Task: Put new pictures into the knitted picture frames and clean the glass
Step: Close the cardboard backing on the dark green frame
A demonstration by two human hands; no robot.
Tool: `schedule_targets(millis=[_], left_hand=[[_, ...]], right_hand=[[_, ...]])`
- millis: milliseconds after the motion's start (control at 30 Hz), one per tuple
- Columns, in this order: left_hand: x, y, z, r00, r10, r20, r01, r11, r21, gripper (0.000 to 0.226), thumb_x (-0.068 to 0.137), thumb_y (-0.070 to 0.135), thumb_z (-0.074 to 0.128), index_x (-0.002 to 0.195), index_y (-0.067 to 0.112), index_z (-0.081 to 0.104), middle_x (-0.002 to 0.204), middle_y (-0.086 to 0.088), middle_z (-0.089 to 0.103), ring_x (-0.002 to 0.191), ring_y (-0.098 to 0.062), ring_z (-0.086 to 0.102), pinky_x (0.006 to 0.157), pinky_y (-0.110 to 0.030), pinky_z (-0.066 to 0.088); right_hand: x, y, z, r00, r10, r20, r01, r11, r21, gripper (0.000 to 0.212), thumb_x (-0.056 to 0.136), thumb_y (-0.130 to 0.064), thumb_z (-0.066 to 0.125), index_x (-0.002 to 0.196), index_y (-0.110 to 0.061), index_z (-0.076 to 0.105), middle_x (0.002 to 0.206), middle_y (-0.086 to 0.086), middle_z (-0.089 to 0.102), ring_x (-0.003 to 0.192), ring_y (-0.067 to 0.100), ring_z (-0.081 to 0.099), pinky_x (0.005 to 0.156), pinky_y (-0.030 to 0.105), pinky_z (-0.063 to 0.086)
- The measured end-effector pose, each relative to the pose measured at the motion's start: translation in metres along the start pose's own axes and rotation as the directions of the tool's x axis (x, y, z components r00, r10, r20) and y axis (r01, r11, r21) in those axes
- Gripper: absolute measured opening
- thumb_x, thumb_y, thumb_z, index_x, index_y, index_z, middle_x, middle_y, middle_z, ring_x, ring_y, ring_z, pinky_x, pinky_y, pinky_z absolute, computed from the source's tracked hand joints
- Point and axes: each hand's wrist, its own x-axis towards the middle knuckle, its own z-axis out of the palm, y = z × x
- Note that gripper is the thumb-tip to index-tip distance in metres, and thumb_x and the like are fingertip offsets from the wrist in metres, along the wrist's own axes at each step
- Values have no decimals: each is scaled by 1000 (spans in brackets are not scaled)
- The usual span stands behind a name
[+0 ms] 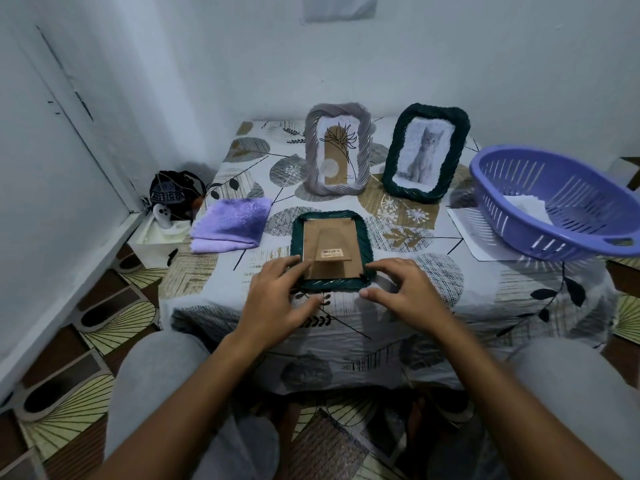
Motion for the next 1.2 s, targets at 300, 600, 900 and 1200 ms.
schedule_targets(millis=[300, 600, 900, 1200], left_hand=[[3, -16, 1, 990, -135, -48, 131, 989, -68, 55, 71, 61, 59, 99, 17, 76, 109, 2, 67, 104, -19, 58, 87, -51, 48], [8, -20, 0, 990, -138, -28, 136, 988, -67, 54, 67, 65, 59, 93, 22, 78, 103, 6, 66, 101, -18, 54, 85, -50, 46], [9, -22, -1, 998, -54, -29, 53, 997, -64, 51, 70, 61, 60, 94, 19, 77, 102, 5, 66, 99, -17, 53, 83, -45, 47], [11, -20, -4, 991, -136, -1, 135, 984, -118, 68, 62, 66, 62, 102, 12, 73, 104, 5, 65, 100, -12, 52, 89, -39, 47]], right_hand=[[2, -4, 7, 999, 27, -22, -28, 999, -47, 45, 73, -41, 77, 116, -28, 68, 112, -4, 56, 110, 15, 45, 94, 40, 41], [4, -6, 8, 999, 44, -5, -44, 991, -124, 40, 79, -40, 72, 117, -31, 67, 110, -8, 50, 110, 13, 41, 94, 37, 39], [5, -8, 7, 999, 41, -1, -40, 988, -148, 39, 80, -40, 71, 118, -32, 66, 109, -8, 50, 109, 12, 40, 94, 37, 39], [3, -10, 9, 998, 52, -33, -56, 990, -133, 49, 79, -38, 74, 124, -23, 62, 112, -3, 53, 110, 16, 42, 90, 36, 38]])
